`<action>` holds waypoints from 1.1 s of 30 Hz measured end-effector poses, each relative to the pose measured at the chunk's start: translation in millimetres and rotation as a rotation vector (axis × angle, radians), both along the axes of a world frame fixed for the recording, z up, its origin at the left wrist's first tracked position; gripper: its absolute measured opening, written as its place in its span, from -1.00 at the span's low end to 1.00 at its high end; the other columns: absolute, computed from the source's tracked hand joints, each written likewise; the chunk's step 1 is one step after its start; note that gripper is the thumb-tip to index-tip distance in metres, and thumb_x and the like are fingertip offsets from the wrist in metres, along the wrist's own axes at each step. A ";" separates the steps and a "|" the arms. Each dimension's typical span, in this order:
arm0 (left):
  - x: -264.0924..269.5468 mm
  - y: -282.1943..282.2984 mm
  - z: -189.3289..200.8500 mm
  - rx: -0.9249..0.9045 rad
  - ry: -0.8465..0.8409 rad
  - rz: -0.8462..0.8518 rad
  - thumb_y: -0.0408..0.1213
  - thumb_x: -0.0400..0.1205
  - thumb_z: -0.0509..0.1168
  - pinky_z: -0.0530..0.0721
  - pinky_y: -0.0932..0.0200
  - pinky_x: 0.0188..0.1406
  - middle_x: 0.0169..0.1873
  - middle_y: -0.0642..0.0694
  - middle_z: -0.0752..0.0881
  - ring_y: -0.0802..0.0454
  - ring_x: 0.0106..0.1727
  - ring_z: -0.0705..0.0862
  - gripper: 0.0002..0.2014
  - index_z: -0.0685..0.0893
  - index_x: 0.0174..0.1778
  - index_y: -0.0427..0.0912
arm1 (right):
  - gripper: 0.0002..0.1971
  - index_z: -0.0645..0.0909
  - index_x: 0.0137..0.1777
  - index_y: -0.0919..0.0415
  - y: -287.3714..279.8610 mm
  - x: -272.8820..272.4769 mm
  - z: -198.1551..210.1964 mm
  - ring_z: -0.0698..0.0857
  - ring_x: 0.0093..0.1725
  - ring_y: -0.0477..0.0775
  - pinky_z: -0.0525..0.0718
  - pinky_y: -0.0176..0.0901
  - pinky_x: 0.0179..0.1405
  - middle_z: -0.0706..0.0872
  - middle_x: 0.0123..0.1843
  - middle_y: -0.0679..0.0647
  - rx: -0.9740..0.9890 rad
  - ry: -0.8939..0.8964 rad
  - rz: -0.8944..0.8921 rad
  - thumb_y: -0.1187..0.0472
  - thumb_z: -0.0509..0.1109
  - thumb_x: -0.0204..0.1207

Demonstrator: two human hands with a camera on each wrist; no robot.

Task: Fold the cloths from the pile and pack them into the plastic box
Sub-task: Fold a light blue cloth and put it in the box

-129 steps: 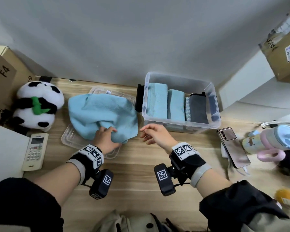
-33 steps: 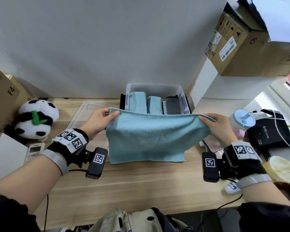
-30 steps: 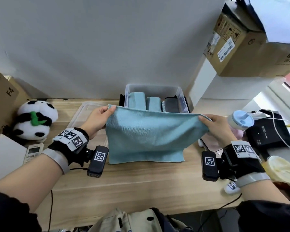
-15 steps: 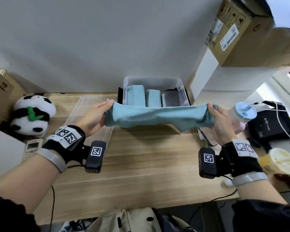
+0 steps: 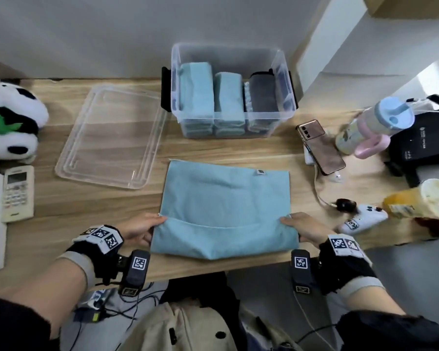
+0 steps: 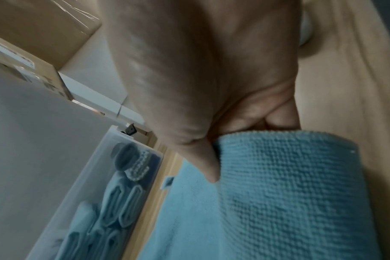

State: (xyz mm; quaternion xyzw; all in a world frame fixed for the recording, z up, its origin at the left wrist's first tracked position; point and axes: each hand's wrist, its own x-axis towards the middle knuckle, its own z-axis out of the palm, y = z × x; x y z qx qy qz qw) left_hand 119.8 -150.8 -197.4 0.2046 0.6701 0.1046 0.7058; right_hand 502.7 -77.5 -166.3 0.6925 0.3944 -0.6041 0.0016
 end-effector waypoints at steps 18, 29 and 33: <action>12.1 82.7 19.4 0.386 0.157 0.251 -0.03 0.65 0.23 0.48 0.00 0.15 0.00 -0.11 0.64 -0.05 0.04 0.61 -0.80 0.68 -0.15 -0.01 | -0.85 0.65 -0.19 0.03 44.4 2.0 -4.8 0.56 -0.09 0.03 0.43 -0.14 -0.08 0.64 -0.22 0.01 0.488 0.086 -0.324 0.20 0.32 0.60; 15.0 113.9 -19.6 0.470 0.465 0.146 -0.06 0.65 0.22 0.34 0.17 -0.36 -0.44 -0.17 0.48 -0.02 -0.37 0.43 -0.69 0.56 -0.37 -0.12 | -0.72 0.54 -0.32 0.18 82.4 -12.8 -43.5 0.44 -0.33 0.02 0.38 -0.16 -0.27 0.50 -0.36 0.08 0.524 -0.148 -0.351 0.02 0.34 0.53; 17.4 116.6 -25.6 0.527 0.617 0.080 -0.21 0.64 0.26 0.23 0.12 -0.41 -0.62 -0.03 0.39 -0.05 -0.43 0.33 -0.63 0.45 -0.50 -0.21 | -0.74 0.57 -0.24 0.25 91.7 -11.3 -47.7 0.46 -0.28 0.08 0.41 -0.12 -0.27 0.53 -0.33 0.11 0.448 -0.287 -0.211 0.08 0.28 0.57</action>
